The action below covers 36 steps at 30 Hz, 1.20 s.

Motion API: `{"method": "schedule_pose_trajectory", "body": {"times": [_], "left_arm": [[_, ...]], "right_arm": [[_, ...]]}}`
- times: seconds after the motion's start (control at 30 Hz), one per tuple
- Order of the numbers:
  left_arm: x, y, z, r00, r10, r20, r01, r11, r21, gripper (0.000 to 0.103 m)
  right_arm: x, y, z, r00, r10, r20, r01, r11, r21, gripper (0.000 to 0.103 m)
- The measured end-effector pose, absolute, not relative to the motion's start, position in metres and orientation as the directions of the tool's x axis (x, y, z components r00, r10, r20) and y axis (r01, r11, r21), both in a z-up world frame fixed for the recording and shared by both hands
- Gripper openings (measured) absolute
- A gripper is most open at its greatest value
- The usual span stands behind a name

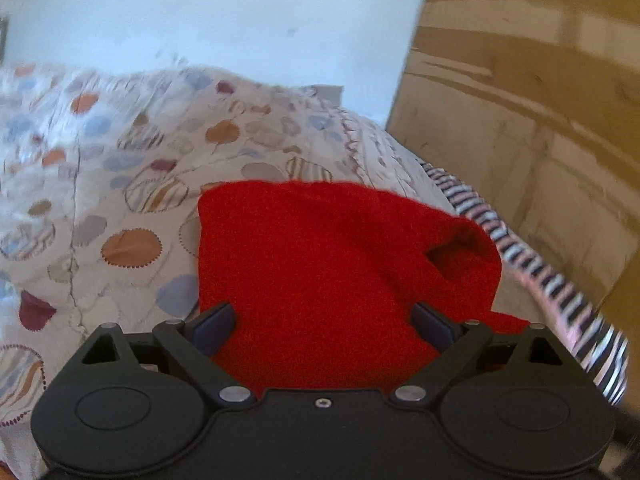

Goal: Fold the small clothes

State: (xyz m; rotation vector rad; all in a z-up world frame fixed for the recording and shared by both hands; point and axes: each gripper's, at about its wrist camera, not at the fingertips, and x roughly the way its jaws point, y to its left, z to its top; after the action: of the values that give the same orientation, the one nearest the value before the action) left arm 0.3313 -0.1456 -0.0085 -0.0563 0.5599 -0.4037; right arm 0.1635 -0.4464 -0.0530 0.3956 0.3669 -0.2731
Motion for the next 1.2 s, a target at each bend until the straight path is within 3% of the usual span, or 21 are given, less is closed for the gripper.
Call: {"method": "schedule_pose_trajectory", "body": {"times": [0.23, 0.43, 0.63, 0.67, 0.7, 0.73, 0.77, 0.83, 0.93, 1.1, 1.2], "left_arm": [[0.304, -0.142, -0.030, 0.804, -0.386, -0.452, 0.386, 0.917, -0.096, 0.095], [0.298, -0.143, -0.034, 0.813, -0.392, -0.431, 0.407, 0.911, -0.061, 0.095], [0.296, -0.139, -0.037, 0.816, -0.405, -0.412, 0.414, 0.907, -0.072, 0.095], [0.296, -0.139, -0.037, 0.815, -0.408, -0.411, 0.415, 0.907, -0.076, 0.095], [0.295, -0.138, -0.037, 0.815, -0.410, -0.410, 0.416, 0.906, -0.079, 0.095], [0.295, -0.137, -0.037, 0.815, -0.412, -0.408, 0.417, 0.905, -0.082, 0.095], [0.294, -0.136, -0.037, 0.814, -0.415, -0.405, 0.418, 0.904, -0.087, 0.095], [0.294, -0.134, -0.038, 0.815, -0.422, -0.397, 0.418, 0.903, -0.101, 0.095], [0.294, -0.126, -0.041, 0.813, -0.440, -0.380, 0.423, 0.896, -0.134, 0.095], [0.291, -0.112, -0.047, 0.808, -0.477, -0.345, 0.445, 0.879, -0.173, 0.095], [0.292, -0.106, -0.050, 0.809, -0.486, -0.331, 0.442, 0.874, -0.203, 0.095]], "right_arm": [[0.173, -0.455, -0.042, 0.921, -0.160, -0.354, 0.288, 0.893, 0.345, 0.103], [0.222, -0.457, -0.011, 0.953, 0.039, -0.302, 0.109, 0.882, 0.459, 0.103], [0.313, -0.441, 0.014, 0.909, 0.267, -0.319, -0.068, 0.852, 0.519, 0.102], [0.330, -0.440, 0.013, 0.885, 0.331, -0.327, -0.097, 0.818, 0.567, 0.099], [0.343, -0.439, 0.011, 0.866, 0.369, -0.337, -0.105, 0.794, 0.598, 0.091], [0.354, -0.436, 0.009, 0.852, 0.385, -0.354, -0.102, 0.786, 0.610, 0.077], [0.361, -0.430, 0.007, 0.845, 0.382, -0.375, -0.099, 0.800, 0.592, 0.070], [0.366, -0.415, 0.004, 0.838, 0.377, -0.393, -0.119, 0.831, 0.544, 0.042], [0.351, -0.397, 0.000, 0.869, 0.344, -0.355, -0.151, 0.869, 0.472, 0.026], [0.331, -0.384, 0.001, 0.902, 0.331, -0.275, -0.183, 0.873, 0.452, 0.023], [0.327, -0.377, 0.005, 0.914, 0.331, -0.234, -0.206, 0.877, 0.433, 0.026]]}}
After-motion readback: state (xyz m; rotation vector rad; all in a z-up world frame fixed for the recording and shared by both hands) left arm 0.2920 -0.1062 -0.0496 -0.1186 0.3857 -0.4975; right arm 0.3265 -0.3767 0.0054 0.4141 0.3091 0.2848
